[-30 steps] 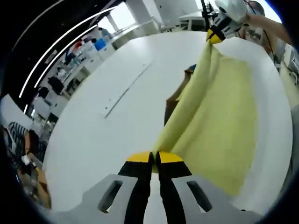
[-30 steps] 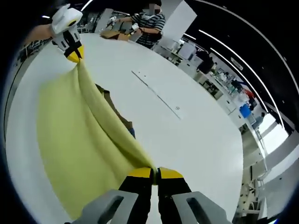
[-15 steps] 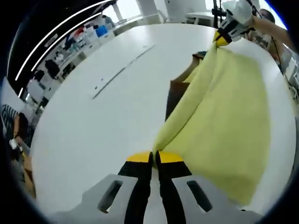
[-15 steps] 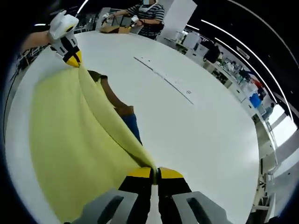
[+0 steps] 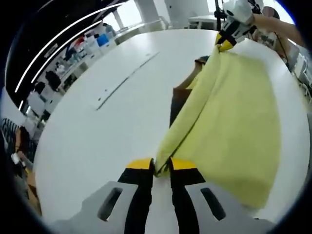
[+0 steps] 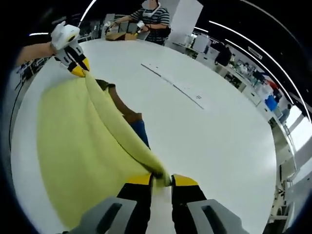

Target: Fold the garment on the visible template until the final outline fits inside the template.

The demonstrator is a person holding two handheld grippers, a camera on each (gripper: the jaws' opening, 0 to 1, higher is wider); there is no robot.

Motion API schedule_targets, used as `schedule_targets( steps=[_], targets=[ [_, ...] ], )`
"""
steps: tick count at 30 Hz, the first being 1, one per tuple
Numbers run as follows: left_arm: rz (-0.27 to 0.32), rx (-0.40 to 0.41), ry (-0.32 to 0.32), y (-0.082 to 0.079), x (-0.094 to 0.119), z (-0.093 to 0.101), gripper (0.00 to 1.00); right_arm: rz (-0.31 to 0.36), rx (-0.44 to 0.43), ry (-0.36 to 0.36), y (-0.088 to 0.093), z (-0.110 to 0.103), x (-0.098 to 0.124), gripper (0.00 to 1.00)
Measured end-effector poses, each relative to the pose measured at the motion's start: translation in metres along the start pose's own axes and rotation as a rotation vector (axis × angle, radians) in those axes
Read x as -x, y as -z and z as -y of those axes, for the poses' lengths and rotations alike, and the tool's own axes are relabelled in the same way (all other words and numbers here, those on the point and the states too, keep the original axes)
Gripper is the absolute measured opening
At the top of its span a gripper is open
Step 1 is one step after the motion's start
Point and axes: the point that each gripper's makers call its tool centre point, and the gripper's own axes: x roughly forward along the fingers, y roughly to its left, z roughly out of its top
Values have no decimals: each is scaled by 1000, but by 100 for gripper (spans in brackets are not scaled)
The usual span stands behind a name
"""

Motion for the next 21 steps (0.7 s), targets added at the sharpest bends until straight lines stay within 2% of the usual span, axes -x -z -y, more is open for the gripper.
schedule_targets(
  steps=[3, 8, 11, 14, 17, 21],
  targets=[
    [9, -19, 3, -2, 3, 1, 17, 3, 33, 3, -2, -1, 1, 21],
    [10, -72, -18, -2, 5, -1, 20, 25, 74, 12, -8, -4, 5, 25],
    [4, -88, -38, 1, 4, -5, 18, 41, 81, 13, -9, -4, 2, 24],
    [3, -98, -55, 4, 6, -5, 15, 8, 123, 26, 0, -2, 0, 22],
    [18, -108, -48, 4, 7, -3, 11, 27, 93, 20, 1, 1, -1, 19],
    [2, -119, -55, 7, 3, -4, 5, 40, 69, 29, 1, 6, -4, 14]
  ],
)
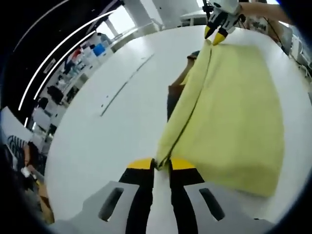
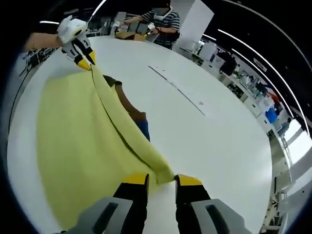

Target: Fold the garment on the visible template until the final outline fits inside the template.

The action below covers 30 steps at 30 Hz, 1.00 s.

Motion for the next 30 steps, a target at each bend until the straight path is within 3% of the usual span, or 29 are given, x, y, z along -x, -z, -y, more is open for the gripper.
schedule_targets(
  steps=[6, 16, 20, 27, 30],
  targets=[
    [32, 57, -20, -4, -1, -6, 2, -22, 32, 14, 7, 0, -5, 8],
    [24, 61, -20, -2, 2, -3, 0, -11, 8, 8, 5, -2, -2, 0],
    [49, 123, -25, -3, 4, -7, 0, 50, -130, -10, -3, 1, 5, 0],
    [104, 347, -37, -7, 1, -17, 0, 161, -455, -10, -19, 17, 14, 0],
    [111, 417, -53, -8, -1, -22, 0, 151, -494, -12, -16, 17, 11, 0]
  ],
)
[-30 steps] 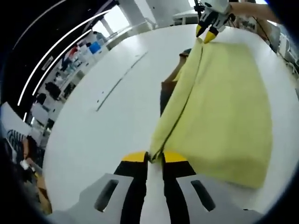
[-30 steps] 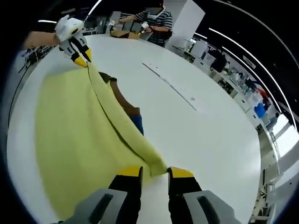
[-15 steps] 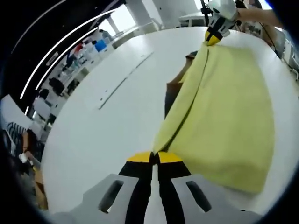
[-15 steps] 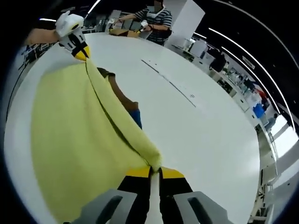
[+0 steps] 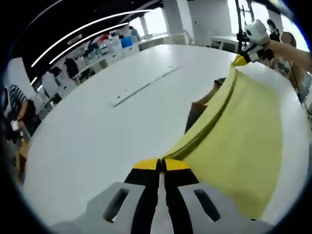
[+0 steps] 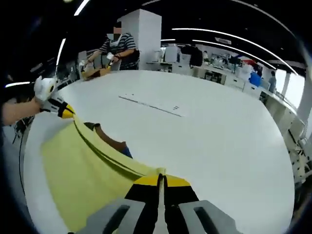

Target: Fold the garment on the visible template until the final outline fits inside the template.

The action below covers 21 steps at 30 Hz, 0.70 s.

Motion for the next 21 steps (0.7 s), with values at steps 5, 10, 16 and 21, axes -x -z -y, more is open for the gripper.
schedule_targets(
  steps=[5, 10, 16, 21],
  targets=[
    [3, 77, -25, 0, -5, -5, 1, -49, -31, 26, 14, -1, -10, 0],
    [10, 106, -47, -3, -6, -7, 2, -29, -41, 27, 9, -2, -10, 2],
    [13, 164, -99, -2, -4, -13, 1, 3, -51, 53, 1, 4, -7, 14],
    [12, 165, -115, 0, 0, -15, 6, 2, -47, 59, 0, 7, -6, 20]
  ],
)
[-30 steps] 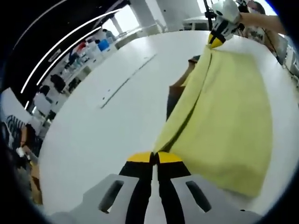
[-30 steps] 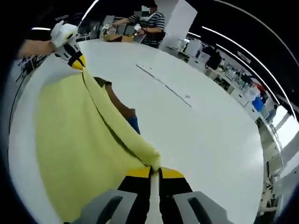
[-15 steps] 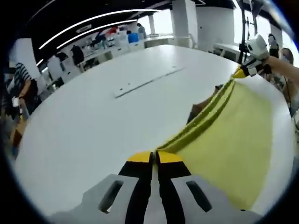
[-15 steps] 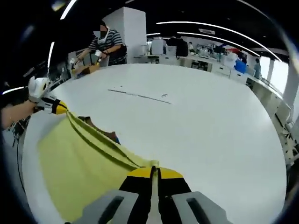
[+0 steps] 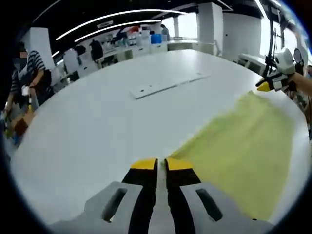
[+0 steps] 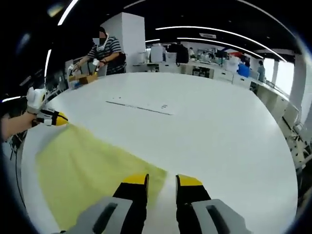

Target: Fold the garment on the visible template until the final outline fits inside the template.

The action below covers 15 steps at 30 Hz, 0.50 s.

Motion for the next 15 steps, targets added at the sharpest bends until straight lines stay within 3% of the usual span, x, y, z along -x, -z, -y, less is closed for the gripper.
schedule_targets(
  steps=[3, 15],
  targets=[
    [-4, -21, 2, 1, 4, 2, 13, -16, 14, -7, 3, -3, 1, 25],
    [31, -59, 106, -1, 26, 21, 54, -85, 47, -109, 15, -30, 20, 59]
  ],
)
